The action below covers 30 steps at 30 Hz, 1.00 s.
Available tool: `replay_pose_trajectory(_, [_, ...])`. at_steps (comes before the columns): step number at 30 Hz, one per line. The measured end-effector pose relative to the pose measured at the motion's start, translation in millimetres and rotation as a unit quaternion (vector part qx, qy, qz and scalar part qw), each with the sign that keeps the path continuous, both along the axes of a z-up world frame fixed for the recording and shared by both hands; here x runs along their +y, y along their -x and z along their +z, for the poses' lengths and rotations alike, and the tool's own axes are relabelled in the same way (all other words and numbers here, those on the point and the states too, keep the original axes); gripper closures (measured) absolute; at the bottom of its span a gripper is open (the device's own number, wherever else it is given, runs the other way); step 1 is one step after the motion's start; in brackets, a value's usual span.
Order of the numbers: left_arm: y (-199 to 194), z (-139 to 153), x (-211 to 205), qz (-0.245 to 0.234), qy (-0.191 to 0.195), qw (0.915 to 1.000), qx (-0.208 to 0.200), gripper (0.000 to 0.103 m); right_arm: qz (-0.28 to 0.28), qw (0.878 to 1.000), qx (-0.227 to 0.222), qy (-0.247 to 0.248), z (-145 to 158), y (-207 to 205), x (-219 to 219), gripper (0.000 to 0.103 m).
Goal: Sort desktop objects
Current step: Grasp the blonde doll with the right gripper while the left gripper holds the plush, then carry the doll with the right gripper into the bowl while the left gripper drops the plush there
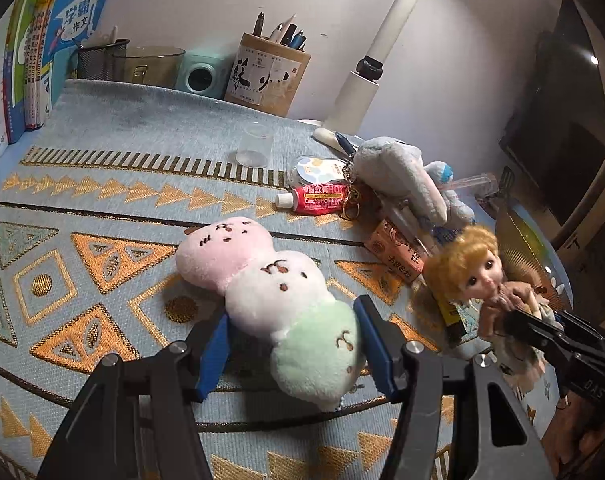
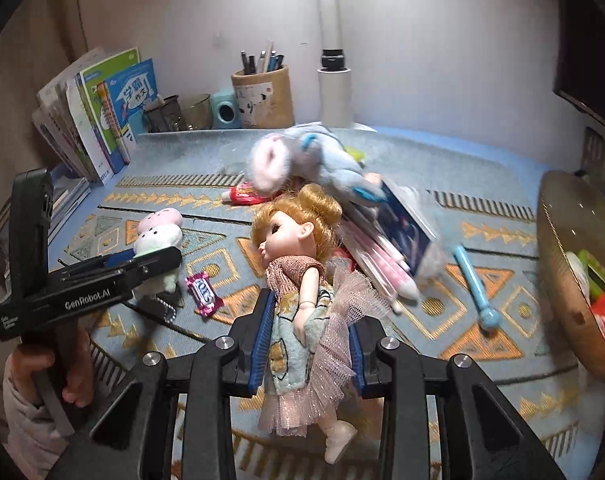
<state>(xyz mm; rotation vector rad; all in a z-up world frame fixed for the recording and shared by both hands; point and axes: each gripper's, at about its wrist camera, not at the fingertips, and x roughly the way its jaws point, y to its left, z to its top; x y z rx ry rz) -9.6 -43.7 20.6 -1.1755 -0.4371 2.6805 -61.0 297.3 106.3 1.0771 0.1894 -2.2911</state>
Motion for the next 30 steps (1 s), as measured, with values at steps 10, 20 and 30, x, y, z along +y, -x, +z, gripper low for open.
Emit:
replay_pose_trajectory(10, [0.5,-1.9,11.8,-0.003,0.032,0.9994,-0.007,0.045,-0.033,0.999,-0.026,-0.017,-26.6,-3.6,22.5,0.064])
replay_pose_trajectory(20, [2.5,-6.6,24.3,-0.007,0.075,0.9969,-0.023,0.043,-0.022,0.999,-0.025,-0.023,-40.7,1.6,28.1,0.058])
replay_pose_trajectory(30, [-15.9,19.5,29.6,0.000,0.061,0.9979,0.018,0.048,-0.016,0.999,-0.012,0.045,-6.9,-16.6,51.8,0.067])
